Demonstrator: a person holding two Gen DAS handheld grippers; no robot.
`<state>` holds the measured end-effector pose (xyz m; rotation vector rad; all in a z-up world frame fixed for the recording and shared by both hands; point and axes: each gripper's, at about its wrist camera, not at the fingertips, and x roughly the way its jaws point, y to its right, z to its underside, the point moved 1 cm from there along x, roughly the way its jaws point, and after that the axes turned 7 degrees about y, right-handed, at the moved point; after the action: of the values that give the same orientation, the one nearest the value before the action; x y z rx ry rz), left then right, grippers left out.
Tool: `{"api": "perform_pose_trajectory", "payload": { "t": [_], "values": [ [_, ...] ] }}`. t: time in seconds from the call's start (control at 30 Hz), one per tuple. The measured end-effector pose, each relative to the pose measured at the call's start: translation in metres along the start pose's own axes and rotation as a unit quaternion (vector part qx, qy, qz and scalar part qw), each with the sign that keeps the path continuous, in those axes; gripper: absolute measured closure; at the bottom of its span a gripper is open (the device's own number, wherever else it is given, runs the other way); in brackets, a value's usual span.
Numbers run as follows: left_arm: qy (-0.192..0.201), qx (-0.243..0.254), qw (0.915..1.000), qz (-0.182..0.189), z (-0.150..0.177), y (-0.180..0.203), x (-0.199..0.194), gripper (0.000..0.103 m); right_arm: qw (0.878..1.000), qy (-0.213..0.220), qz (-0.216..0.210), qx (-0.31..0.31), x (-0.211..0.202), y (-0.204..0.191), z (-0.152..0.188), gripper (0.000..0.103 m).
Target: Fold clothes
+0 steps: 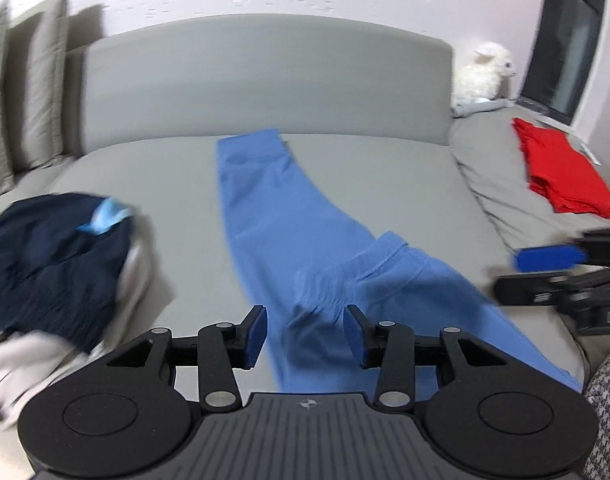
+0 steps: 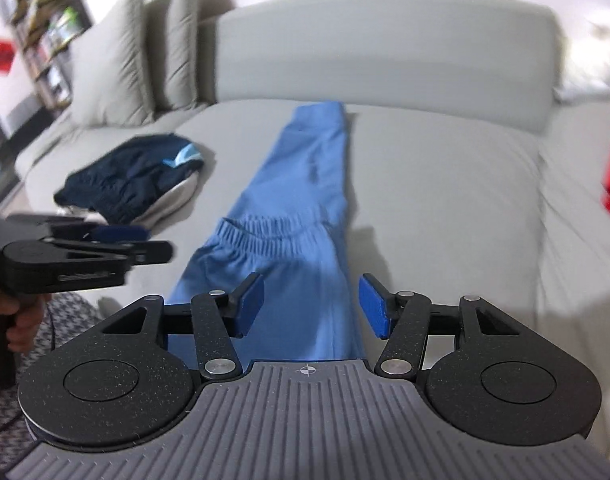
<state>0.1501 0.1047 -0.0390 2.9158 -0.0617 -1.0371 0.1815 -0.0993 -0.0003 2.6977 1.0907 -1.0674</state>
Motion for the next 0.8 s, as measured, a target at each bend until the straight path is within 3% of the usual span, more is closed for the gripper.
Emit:
{"api": "perform_pose_trajectory", "payload": {
  "t": [0.2,0.27,0.37,0.5,0.63,0.73,0.8],
  "values": [
    [-0.007,0.034,0.9989,0.032,0.008,0.0,0.038,0.063,0.998,-0.048,-0.023,-0.032,0.075,0.002,-0.011,0.044],
    [-0.015,0.025,0.999,0.035,0.013,-0.003,0.045,0.063,0.997,-0.06,-0.027,-0.037,0.096,0.004,-0.01,0.047],
    [-0.025,-0.004,0.9993,0.027,0.021,-0.007,0.056,0.06,0.995,-0.082,-0.021,-0.046,0.113,0.003,-0.005,0.051],
    [-0.014,0.017,0.9997,0.005,0.018,0.001,0.05,0.051,0.995,-0.085,-0.007,-0.059,0.116,-0.002,0.004,0.05],
    [0.008,-0.074,0.9972,-0.003,-0.003,-0.023,0.004,0.017,0.996,-0.078,-0.001,-0.035,0.096,0.0,-0.005,0.043],
    [0.015,-0.126,0.9919,-0.004,-0.003,-0.041,-0.029,0.015,0.999,-0.037,-0.008,-0.004,0.057,-0.002,-0.016,0.031],
    [0.007,-0.17,0.9851,-0.024,0.01,-0.057,-0.054,0.015,1.0,-0.013,-0.012,0.008,0.029,-0.007,-0.019,0.026]
  ]
}}
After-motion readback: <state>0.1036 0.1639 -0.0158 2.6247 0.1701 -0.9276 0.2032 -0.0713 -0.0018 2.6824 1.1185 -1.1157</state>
